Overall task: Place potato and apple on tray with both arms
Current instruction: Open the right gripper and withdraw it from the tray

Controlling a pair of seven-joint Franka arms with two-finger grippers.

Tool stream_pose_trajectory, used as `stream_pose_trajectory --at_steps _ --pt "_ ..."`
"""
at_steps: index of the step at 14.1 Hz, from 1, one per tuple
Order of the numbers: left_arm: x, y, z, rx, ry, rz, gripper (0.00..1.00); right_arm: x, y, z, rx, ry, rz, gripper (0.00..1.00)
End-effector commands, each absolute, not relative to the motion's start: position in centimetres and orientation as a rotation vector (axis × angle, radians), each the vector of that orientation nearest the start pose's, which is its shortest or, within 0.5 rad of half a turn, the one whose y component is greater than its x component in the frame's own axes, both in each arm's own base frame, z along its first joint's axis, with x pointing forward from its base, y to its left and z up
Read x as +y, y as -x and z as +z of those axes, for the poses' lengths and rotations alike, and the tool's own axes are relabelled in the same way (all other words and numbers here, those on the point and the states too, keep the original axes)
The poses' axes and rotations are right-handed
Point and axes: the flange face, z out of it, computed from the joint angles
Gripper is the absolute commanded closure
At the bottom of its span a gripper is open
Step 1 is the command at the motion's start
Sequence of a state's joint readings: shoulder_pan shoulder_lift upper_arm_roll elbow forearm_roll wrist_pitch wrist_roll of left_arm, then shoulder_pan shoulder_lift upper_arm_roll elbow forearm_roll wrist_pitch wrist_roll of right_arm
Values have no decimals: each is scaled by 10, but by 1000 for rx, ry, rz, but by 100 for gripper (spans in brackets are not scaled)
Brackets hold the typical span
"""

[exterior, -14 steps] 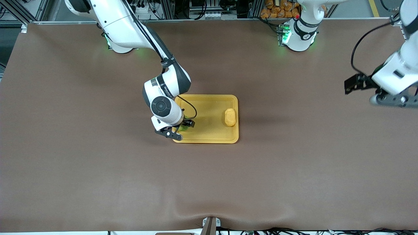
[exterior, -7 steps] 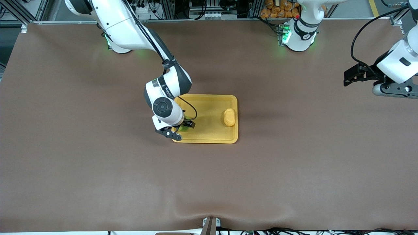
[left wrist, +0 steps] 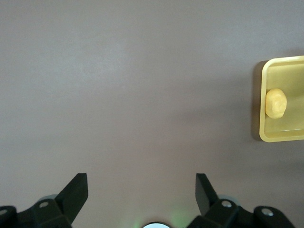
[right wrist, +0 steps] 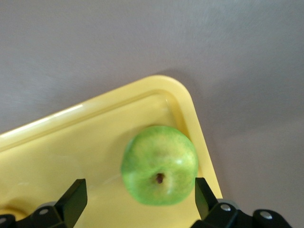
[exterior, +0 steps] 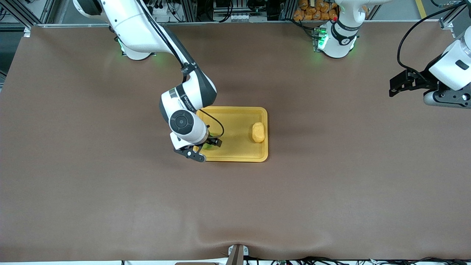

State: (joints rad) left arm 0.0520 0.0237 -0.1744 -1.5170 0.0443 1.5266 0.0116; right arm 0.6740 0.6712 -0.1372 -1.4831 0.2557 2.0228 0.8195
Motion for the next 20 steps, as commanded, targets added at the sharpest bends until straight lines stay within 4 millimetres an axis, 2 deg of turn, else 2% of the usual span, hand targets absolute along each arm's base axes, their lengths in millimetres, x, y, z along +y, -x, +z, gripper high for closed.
stream_pose_trajectory --at_steps 1,3,5,6,9,12,14,18,20 --pt "-68 -553 639 226 3100 13 0 371 -613 325 630 3019 317 0" --pt "-68 -548 642 225 3098 30 0 342 -634 362 673 3006 346 0" --pt "-66 -549 642 220 3097 27 0 303 -657 398 733 2976 358 0" --pt "-58 -550 642 196 3097 28 0 278 -666 419 762 2954 348 0" --pt "-53 -550 643 189 3097 26 0 212 -678 466 661 2945 307 0" --pt "-51 -550 643 201 3097 26 0 132 -687 495 730 2914 279 0" --pt "-50 -550 643 198 3095 26 0 92 -684 515 721 2922 265 0" --pt "-54 -550 644 211 3087 23 0 26 -669 545 715 2961 271 0" --pt "-56 -548 646 217 3084 18 0 6 -653 570 611 2976 283 0"
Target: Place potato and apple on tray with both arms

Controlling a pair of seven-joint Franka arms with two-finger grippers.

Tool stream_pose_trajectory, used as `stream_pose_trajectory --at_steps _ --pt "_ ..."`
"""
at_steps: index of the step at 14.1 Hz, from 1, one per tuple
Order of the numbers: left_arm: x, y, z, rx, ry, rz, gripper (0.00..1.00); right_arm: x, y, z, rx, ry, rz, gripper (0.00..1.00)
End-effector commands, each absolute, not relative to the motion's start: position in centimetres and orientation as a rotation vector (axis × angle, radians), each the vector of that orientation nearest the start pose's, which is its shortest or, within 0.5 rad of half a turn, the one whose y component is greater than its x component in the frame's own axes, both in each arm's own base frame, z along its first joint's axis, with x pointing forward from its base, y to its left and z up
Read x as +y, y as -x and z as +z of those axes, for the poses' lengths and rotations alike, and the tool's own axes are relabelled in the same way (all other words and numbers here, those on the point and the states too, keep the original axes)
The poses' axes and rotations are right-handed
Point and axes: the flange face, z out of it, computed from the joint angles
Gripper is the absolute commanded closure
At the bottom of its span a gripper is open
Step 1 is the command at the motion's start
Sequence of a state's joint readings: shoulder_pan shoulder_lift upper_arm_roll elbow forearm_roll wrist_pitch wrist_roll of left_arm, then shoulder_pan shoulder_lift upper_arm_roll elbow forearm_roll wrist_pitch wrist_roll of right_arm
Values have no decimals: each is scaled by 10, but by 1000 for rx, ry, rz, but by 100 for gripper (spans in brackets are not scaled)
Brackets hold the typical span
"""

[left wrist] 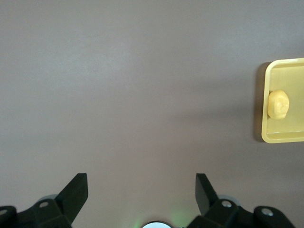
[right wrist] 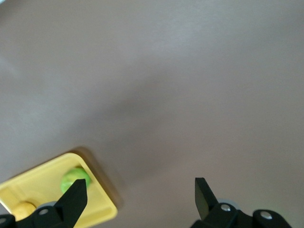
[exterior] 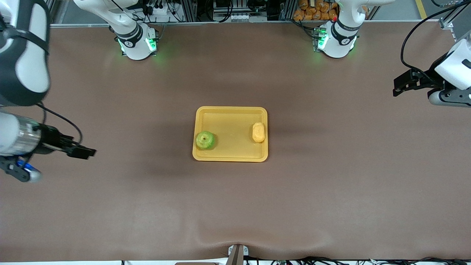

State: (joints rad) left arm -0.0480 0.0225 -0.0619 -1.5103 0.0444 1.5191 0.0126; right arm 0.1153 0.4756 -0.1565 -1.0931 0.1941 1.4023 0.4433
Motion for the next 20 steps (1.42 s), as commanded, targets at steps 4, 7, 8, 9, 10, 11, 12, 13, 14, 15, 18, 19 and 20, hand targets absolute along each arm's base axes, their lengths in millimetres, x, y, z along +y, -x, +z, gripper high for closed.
stream_pose_trajectory --at_steps 4,7,8,9,10,11,12,13,14,15,18,19,20 --pt "-82 -515 672 293 3084 -23 0 -25 -616 630 421 2994 212 0" --pt "-81 -519 669 311 3085 -31 0 -15 -584 652 361 3077 282 0" --pt "-81 -518 668 348 3080 -28 0 -13 -572 654 351 3075 276 0" --pt "-77 -519 667 384 3076 -25 0 -21 -562 655 347 3068 224 0" --pt "-77 -519 667 398 3075 -24 0 -26 -552 651 279 3070 207 0" --pt "-72 -520 667 387 3077 -24 0 -32 -545 646 213 3096 195 0" --pt "-63 -521 667 364 3082 -24 0 -37 -537 643 183 3120 187 0" --pt "-56 -522 666 341 3088 -19 0 -40 -530 641 190 3127 188 0" --pt "-53 -524 666 334 3091 -16 0 -41 -523 640 187 3124 200 0" --pt "-52 -524 667 329 3092 -21 0 -42 -517 636 188 3129 217 0" --pt "-52 -526 667 301 3095 -21 0 -38 -522 644 164 3151 159 0" --pt "-50 -530 661 299 3095 -5 0 -38 -524 656 157 3181 126 0" --pt "-47 -534 656 287 3099 7 0 -39 -525 659 162 3190 114 0"
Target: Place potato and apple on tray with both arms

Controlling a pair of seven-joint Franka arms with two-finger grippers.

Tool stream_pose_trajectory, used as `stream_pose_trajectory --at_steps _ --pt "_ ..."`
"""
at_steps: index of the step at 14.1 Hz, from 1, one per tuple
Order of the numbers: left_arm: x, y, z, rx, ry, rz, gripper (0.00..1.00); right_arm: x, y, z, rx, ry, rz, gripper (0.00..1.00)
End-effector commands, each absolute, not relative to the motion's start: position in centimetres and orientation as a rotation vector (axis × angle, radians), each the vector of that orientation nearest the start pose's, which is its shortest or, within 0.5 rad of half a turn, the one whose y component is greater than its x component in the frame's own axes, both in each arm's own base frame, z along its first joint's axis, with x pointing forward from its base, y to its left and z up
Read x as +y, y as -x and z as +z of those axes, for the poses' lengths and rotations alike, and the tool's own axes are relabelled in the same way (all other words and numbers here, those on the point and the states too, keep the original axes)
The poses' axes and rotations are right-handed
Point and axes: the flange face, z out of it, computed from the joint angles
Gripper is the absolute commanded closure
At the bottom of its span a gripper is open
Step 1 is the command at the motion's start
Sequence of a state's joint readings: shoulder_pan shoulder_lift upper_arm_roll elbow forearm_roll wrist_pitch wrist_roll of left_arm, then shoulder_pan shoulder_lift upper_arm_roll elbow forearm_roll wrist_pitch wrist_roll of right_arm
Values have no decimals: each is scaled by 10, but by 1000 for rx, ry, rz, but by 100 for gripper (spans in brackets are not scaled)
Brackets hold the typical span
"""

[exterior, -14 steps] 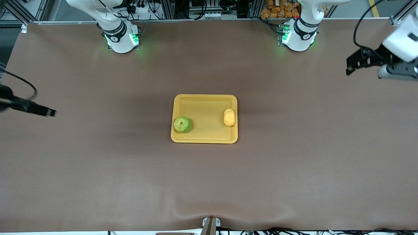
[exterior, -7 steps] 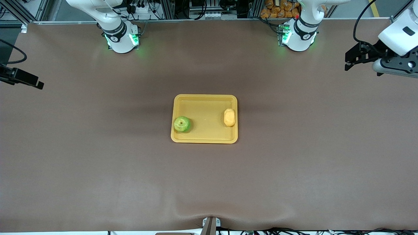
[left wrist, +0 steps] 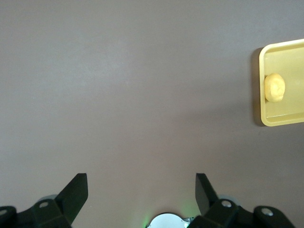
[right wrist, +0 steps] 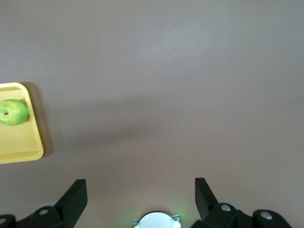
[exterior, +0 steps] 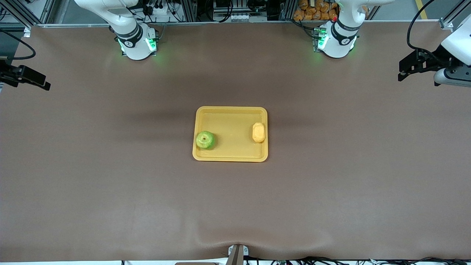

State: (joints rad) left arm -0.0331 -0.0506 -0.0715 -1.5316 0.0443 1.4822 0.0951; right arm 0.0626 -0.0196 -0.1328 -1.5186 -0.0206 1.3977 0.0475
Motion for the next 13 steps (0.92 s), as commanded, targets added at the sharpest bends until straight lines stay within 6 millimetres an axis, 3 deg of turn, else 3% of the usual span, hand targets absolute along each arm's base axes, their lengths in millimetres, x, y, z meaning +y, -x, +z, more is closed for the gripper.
stream_pose_trajectory --at_steps 1,3,13 --pt "-45 -534 657 275 3109 5 0 -44 -526 663 175 3182 95 0" --pt "-44 -534 657 245 3129 7 0 -42 -525 673 166 3191 63 0" --pt "-38 -531 658 147 3136 19 0 -34 -523 674 127 3100 58 0"
